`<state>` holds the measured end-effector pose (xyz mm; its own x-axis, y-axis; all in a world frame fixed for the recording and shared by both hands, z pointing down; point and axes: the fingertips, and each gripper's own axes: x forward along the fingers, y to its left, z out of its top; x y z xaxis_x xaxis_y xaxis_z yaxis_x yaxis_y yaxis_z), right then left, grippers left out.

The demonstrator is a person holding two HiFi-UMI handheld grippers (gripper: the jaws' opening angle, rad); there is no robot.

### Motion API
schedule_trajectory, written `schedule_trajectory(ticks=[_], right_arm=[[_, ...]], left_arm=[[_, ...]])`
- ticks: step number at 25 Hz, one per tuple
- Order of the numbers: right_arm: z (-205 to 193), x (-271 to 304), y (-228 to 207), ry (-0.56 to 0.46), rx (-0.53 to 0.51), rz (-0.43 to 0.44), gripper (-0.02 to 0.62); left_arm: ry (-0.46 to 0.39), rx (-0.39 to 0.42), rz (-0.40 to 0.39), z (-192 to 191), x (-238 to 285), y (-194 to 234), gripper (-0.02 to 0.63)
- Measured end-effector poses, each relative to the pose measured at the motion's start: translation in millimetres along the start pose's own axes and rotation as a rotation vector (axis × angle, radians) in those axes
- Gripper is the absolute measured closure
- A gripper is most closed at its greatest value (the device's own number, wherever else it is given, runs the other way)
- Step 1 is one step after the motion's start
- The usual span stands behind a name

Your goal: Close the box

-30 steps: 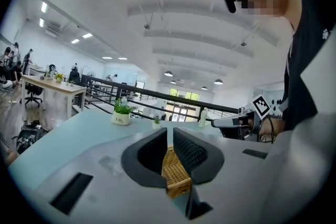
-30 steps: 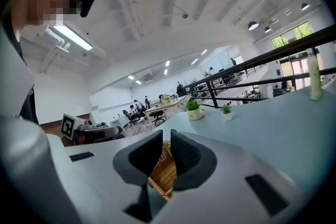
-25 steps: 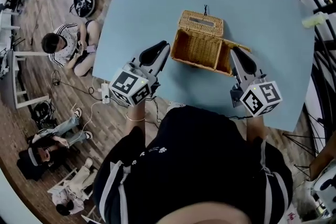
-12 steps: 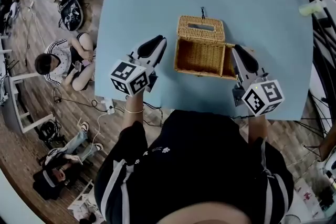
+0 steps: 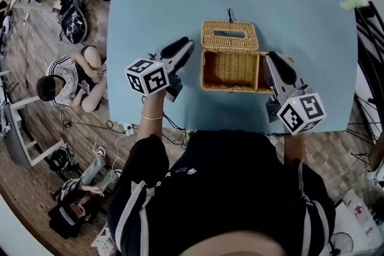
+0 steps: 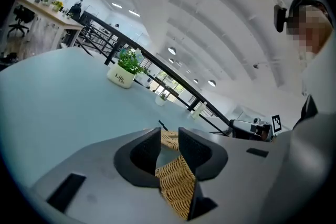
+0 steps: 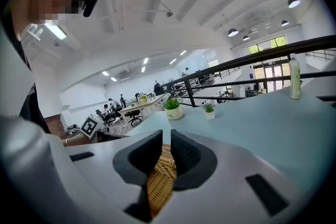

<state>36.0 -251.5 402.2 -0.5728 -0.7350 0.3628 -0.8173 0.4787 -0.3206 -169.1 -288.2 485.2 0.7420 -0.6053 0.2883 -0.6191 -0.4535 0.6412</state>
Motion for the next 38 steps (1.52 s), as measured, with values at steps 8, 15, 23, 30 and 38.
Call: schedule_trajectory(ticks=[8, 15, 23, 30, 38], right_arm=[[-10, 1, -7, 0.015, 0.031, -0.057, 0.548], [-14, 0, -12, 0.024, 0.048, -0.087, 0.551], [-10, 2, -19, 0.009, 0.067, -0.11, 0.554], [-12, 3, -23, 0.011, 0.081, -0.123, 0.555], [-14, 6, -25, 0.026, 0.093, -0.129, 0.558]], left_arm=[[0.039, -0.181, -0.086, -12, 27, 20, 0.49], [0.073, -0.303, -0.146, -18, 48, 27, 0.457], [0.129, -0.409, -0.185, -25, 63, 30, 0.451], [0.154, -0.512, -0.236, -28, 72, 32, 0.448], [0.109, -0.64, -0.296, -24, 87, 33, 0.448]])
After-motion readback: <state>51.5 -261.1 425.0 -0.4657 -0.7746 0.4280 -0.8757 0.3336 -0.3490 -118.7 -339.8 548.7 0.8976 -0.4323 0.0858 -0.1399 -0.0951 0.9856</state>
